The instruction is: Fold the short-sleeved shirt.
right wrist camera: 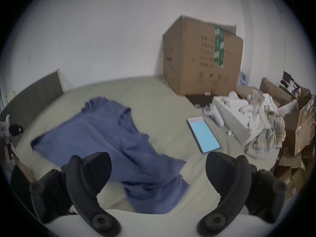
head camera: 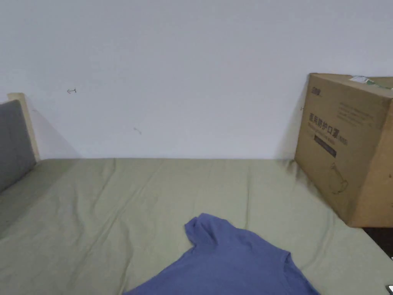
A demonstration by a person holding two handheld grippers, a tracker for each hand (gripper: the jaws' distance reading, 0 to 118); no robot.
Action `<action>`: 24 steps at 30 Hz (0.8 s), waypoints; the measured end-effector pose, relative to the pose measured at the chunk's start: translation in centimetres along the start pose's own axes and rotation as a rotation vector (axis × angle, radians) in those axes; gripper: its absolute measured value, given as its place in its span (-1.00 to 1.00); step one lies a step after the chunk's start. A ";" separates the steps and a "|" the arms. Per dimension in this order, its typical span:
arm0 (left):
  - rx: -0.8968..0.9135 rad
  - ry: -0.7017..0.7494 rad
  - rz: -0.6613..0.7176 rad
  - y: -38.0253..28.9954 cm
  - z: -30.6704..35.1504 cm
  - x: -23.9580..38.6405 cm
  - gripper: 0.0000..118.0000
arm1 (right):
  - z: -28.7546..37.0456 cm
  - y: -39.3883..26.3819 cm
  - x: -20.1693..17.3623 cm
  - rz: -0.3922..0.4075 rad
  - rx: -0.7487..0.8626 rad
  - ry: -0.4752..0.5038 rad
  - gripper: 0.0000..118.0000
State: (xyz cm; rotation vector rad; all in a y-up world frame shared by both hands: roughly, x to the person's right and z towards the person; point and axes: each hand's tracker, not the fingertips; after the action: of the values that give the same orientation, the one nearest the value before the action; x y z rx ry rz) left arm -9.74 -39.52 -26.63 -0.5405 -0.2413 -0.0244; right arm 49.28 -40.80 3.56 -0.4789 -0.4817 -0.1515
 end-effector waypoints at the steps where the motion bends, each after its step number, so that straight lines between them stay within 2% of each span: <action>1: 0.031 0.009 0.006 0.1 1.5 0.1 0.61 | 1.0 0.6 -0.8 -0.001 0.027 0.022 0.88; 2: 0.044 0.000 -0.002 0.2 2.9 0.2 0.32 | 3.3 1.7 -3.4 0.026 0.031 0.053 0.85; 3: 0.042 -0.006 -0.013 0.0 4.2 0.5 -0.18 | 4.4 2.1 -4.8 0.043 0.028 0.072 0.74; 4: 0.091 0.020 -0.007 -0.5 6.0 0.8 -0.93 | 5.7 2.3 -6.5 0.057 0.026 0.076 0.21; 5: 0.114 0.046 0.000 -1.0 7.0 1.0 -0.98 | 6.6 2.3 -7.6 0.068 0.046 0.081 -0.55; 6: 0.142 0.074 0.011 -1.6 8.0 1.0 -0.99 | 7.8 2.7 -9.4 0.074 0.075 0.074 -1.00; 7: 0.114 0.032 0.016 -2.6 8.4 0.9 -1.00 | 8.6 2.4 -10.9 0.088 0.087 0.056 -1.00; 9: 0.052 -0.005 0.017 -3.9 8.4 1.0 -1.00 | 9.3 2.5 -12.4 0.052 0.075 0.176 -1.00; 11: 0.016 -0.038 -0.005 -5.0 7.1 0.7 -1.00 | 8.9 2.5 -13.9 0.068 0.058 0.172 -1.00; 13: -0.039 0.014 -0.077 -5.9 4.6 0.6 -1.00 | 8.4 2.4 -16.1 0.100 0.022 0.231 -1.00; 14: -0.034 0.006 -0.066 -6.1 3.0 0.2 -1.00 | 7.4 2.0 -15.8 0.103 0.010 0.255 -1.00; 15: -0.050 0.009 -0.058 -6.3 1.3 -0.9 -0.98 | 7.1 2.0 -16.4 0.105 0.007 0.269 -1.00; 17: -0.171 -0.011 -0.041 -5.9 -2.1 -1.5 -0.79 | 6.5 2.2 -18.0 0.123 -0.016 0.300 -1.00; 18: -0.153 -0.021 -0.004 -5.8 -3.6 -1.7 -0.79 | 6.3 2.3 -18.9 0.143 -0.017 0.303 -1.00; 19: -0.174 -0.024 -0.011 -5.4 -5.1 -1.8 -0.03 | 6.1 2.4 -19.8 0.165 -0.019 0.312 -1.00; 20: -0.238 -0.050 -0.037 -5.4 -6.8 -1.7 0.64 | 5.9 2.6 -20.5 0.172 -0.024 0.327 -1.00; 21: -0.265 -0.062 -0.049 -5.5 -8.0 -1.6 0.94 | 5.8 2.7 -21.0 0.172 -0.029 0.338 -1.00; 24: -0.297 -0.050 -0.073 -5.4 -10.4 -1.0 0.84 | 5.2 2.2 -20.7 0.160 -0.050 0.373 -1.00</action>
State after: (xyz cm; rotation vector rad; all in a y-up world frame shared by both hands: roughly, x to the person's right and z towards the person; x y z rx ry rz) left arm -8.82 -49.51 -32.78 -0.8282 -0.3084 -0.1188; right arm 29.50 -35.80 -3.16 -0.5228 -0.0742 -0.0956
